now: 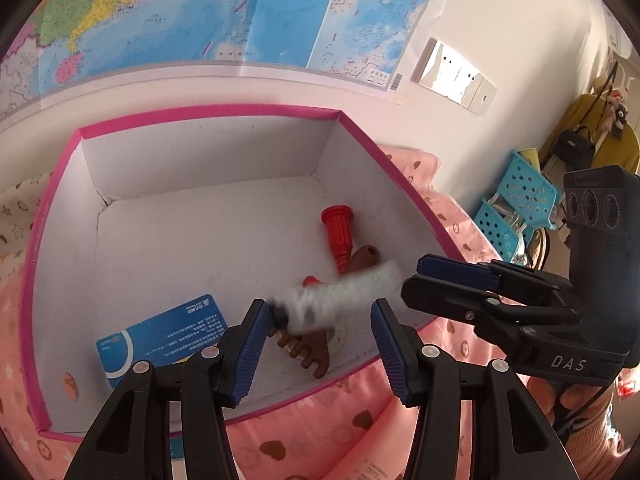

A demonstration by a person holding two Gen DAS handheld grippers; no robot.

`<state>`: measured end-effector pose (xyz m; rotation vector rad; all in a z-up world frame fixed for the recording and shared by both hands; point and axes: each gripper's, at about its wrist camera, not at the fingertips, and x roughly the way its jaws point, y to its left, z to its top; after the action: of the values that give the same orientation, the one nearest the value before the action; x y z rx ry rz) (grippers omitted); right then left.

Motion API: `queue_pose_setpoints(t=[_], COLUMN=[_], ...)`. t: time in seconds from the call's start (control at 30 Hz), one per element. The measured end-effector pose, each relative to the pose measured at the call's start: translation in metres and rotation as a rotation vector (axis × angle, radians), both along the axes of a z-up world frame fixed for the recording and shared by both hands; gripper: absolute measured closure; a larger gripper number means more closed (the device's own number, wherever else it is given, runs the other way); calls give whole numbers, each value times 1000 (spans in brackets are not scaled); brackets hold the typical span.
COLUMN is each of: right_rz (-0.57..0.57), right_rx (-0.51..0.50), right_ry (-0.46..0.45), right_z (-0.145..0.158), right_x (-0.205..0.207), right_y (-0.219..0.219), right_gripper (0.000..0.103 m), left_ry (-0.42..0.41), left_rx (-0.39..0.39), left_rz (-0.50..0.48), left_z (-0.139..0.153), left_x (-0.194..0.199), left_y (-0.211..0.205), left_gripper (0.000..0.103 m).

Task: Organize rigid objects
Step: 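Carry the white tube into the magenta box and release it, then grasp the white-blue capsule box with the right tool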

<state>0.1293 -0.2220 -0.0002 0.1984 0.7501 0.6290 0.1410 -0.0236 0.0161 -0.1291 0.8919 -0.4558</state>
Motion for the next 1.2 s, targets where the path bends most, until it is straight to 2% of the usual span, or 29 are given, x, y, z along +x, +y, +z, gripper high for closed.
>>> queue_pose_setpoints(t=[0.17, 0.37, 0.47, 0.63, 0.93, 1.03, 1.2], right_rz=[-22, -13, 19, 120, 253, 277, 315], right_rx=[10, 48, 70, 93, 81, 66, 51], right_ry=[-11, -37, -61, -78, 20, 48, 84], right_z=[2, 7, 10, 8, -24, -33, -43], right_x=[-5, -21, -37, -57, -57, -54, -53], right_y=[-6, -15, -14, 2, 53, 71, 93], right_gripper=[58, 58, 58, 58, 58, 58, 58], left_ry=[-12, -97, -149, -187, -62, -33, 20], left_rx=[7, 7, 16, 52, 107, 128, 109], left_rz=[10, 20, 46, 128, 263, 282, 283], left_z=[-1, 13, 20, 20, -18, -32, -52], left_x=[-5, -33, -54, -85, -97, -97, -97], left_y=[4, 19, 34, 69, 118, 123, 131], left_gripper=[50, 50, 48, 47, 47, 47, 47])
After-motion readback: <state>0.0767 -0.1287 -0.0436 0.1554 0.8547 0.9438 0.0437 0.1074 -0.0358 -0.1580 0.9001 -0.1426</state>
